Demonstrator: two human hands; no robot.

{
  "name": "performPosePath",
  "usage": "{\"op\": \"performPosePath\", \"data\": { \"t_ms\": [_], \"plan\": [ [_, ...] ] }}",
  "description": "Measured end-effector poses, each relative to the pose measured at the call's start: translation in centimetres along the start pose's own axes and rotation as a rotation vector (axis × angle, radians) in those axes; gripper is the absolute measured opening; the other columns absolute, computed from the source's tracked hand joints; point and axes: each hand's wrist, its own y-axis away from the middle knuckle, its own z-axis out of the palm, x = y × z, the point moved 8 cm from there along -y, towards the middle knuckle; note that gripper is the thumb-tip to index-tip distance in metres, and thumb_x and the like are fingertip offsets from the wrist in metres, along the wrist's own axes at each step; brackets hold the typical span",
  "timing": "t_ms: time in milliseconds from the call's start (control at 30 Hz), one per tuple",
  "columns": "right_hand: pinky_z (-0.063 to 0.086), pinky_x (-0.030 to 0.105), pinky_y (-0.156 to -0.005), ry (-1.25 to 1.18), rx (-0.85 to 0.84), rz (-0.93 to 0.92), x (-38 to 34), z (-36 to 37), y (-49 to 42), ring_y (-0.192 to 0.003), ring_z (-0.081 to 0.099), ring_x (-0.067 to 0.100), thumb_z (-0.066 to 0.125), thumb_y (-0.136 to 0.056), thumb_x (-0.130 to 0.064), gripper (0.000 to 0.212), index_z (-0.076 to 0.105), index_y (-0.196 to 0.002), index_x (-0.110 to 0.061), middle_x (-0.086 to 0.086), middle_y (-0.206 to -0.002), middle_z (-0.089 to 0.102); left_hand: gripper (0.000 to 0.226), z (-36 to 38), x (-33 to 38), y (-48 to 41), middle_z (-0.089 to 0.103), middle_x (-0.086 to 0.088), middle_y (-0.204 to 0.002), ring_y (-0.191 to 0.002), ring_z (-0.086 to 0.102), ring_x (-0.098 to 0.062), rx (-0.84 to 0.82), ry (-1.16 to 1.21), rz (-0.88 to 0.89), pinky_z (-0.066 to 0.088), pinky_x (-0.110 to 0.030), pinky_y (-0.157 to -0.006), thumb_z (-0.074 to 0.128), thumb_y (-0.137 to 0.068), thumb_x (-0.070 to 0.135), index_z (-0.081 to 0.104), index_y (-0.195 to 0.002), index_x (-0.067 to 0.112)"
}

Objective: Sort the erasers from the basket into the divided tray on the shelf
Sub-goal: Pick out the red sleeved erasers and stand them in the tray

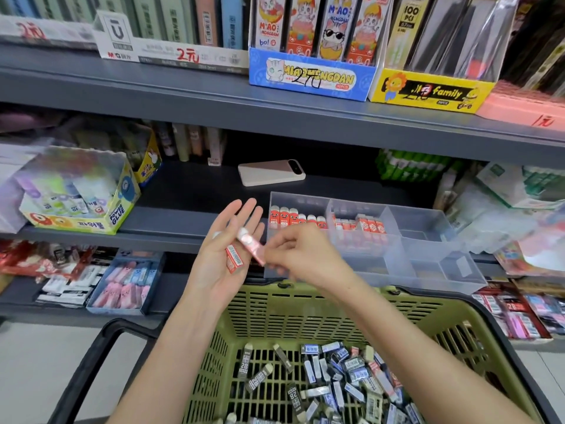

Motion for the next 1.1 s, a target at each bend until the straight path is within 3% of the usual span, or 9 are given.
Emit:
{"op": "performPosePath", "data": {
  "t_ms": [100, 167, 267, 500, 667, 800, 933, 1033, 1100],
  "plan": [
    [0.037, 0.02, -0.044, -0.104, 0.239, 0.074, 1.7, -5.1, -0.5, -0.049, 0.052, 0.008, 0.072, -0.078, -0.025, 0.021, 0.069, -0.058, -0.018, -0.003, -0.054, 0.064, 0.031, -1.4, -0.2, -0.1, 0.074, -0.01, -0.089, -0.084, 0.072, -0.021, 0.176, 0.096, -0.03, 0.059, -0.033, -0.071, 0.062, -0.078, 0.019, 0.058, -0.104, 0.004],
    [0.039, 0.026, -0.054, 0.144, 0.397, 0.104, 2.5, -8.5, -1.3, -0.056, 0.052, 0.014, 0.07, -0.078, -0.037, 0.027, 0.071, -0.059, -0.018, 0.001, -0.059, 0.066, 0.018, -2.2, -0.4, 0.1, 0.057, -0.001, -0.062, -0.051, 0.058, -0.008, 0.278, 0.072, -0.069, 0.049, -0.019, -0.045, 0.062, -0.082, 0.024, 0.059, -0.089, 0.007],
    [0.038, 0.027, -0.06, 0.521, 0.399, 0.233, 3.2, -10.3, -3.3, -0.063, 0.051, 0.025, 0.066, -0.076, -0.049, 0.041, 0.069, -0.065, -0.009, 0.007, -0.061, 0.057, 0.021, -2.7, -0.6, 0.2, 0.039, 0.004, -0.053, -0.04, 0.034, -0.005, 0.317, 0.025, -0.107, 0.031, -0.015, -0.033, 0.06, -0.086, 0.031, 0.056, -0.087, 0.011],
    [0.041, 0.027, -0.063, 0.797, 0.352, 0.246, 2.5, -9.2, -6.8, -0.088, 0.063, 0.029, 0.069, -0.072, -0.023, 0.022, 0.056, -0.085, -0.01, 0.008, -0.086, 0.06, 0.013, -2.6, -0.7, 0.7, 0.038, -0.001, -0.058, -0.049, 0.036, -0.014, 0.325, 0.059, -0.124, 0.035, -0.024, -0.042, 0.052, -0.081, 0.013, 0.051, -0.094, 0.007],
    [0.042, 0.027, -0.058, 0.811, 0.279, 0.287, 3.9, -8.3, -7.6, -0.07, 0.056, 0.024, 0.064, -0.08, -0.026, 0.019, 0.053, -0.079, -0.01, 0.005, -0.076, 0.056, 0.007, -2.1, -0.9, 0.8, 0.039, -0.003, -0.062, -0.051, 0.038, -0.016, 0.344, 0.106, -0.164, 0.035, -0.025, -0.047, 0.038, -0.088, 0.006, 0.046, -0.088, 0.009],
    [0.049, 0.029, -0.062, 0.907, 0.2, 0.23, 3.7, -7.5, -7.7, -0.069, 0.056, 0.024, 0.053, -0.084, -0.015, 0.011, 0.055, -0.075, -0.008, 0.005, -0.072, 0.055, 0.016, -2.0, -0.9, 0.6, 0.047, -0.006, -0.068, -0.059, 0.045, -0.018, 0.361, 0.131, -0.153, 0.046, -0.026, -0.05, 0.04, -0.098, 0.004, 0.045, -0.084, 0.008],
    [0.054, 0.033, -0.074, 0.769, 0.204, 0.182, 2.9, -7.9, -6.2, -0.081, 0.064, 0.027, 0.052, -0.087, -0.017, 0.02, 0.065, -0.074, -0.009, 0.009, -0.08, 0.066, 0.017, -1.1, -0.5, 0.4, 0.06, -0.008, -0.073, -0.065, 0.062, -0.018, 0.271, 0.17, -0.144, 0.055, -0.028, -0.059, 0.041, -0.1, 0.009, 0.05, -0.085, 0.006],
    [0.047, 0.028, -0.066, 0.59, 0.34, -0.058, -0.1, -6.9, -3.5, -0.072, 0.061, 0.017, 0.056, -0.09, -0.032, 0.031, 0.07, -0.072, -0.011, 0.005, -0.076, 0.069, 0.017, 0.0, -0.1, 0.4, 0.072, -0.016, -0.091, -0.088, 0.071, -0.027, 0.136, 0.176, -0.111, 0.059, -0.039, -0.075, 0.039, -0.1, 0.01, 0.052, -0.091, 0.005],
    [0.046, 0.026, -0.055, 0.24, 0.177, -0.095, -0.9, -3.9, -1.9, -0.059, 0.056, 0.008, 0.06, -0.088, -0.036, 0.033, 0.071, -0.069, -0.012, 0.003, -0.067, 0.068, 0.021, 1.0, 0.2, 0.5, 0.068, -0.018, -0.115, -0.109, 0.065, -0.029, 0.031, 0.072, -0.073, 0.053, -0.047, -0.09, 0.034, -0.101, 0.016, 0.053, -0.096, 0.007]
  ]
}}
